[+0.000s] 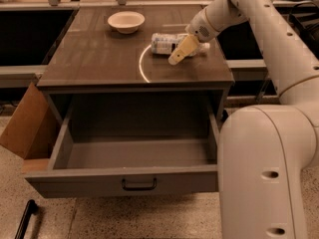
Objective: Place blue plastic bottle into top drawer
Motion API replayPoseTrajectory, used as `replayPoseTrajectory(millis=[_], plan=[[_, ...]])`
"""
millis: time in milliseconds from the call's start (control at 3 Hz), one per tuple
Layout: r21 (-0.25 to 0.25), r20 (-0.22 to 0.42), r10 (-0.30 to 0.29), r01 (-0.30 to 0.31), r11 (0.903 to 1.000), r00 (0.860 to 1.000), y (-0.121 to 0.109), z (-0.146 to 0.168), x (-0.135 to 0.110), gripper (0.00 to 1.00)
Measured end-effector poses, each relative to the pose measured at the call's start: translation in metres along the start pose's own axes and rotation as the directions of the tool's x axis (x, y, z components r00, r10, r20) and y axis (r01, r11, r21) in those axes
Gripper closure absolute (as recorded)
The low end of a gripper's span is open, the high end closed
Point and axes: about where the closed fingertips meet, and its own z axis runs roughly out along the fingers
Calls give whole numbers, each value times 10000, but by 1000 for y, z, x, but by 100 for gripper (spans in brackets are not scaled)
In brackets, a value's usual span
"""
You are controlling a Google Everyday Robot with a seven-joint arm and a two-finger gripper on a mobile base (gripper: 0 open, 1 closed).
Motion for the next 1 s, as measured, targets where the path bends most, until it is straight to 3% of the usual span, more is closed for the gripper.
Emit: replayPoseTrajectory(millis=[333,1000], plan=[[-165,-93,19,-21,9999,10000,1,8,0,0],[-255,-174,-46,42,9997,9998,6,9,1,42]])
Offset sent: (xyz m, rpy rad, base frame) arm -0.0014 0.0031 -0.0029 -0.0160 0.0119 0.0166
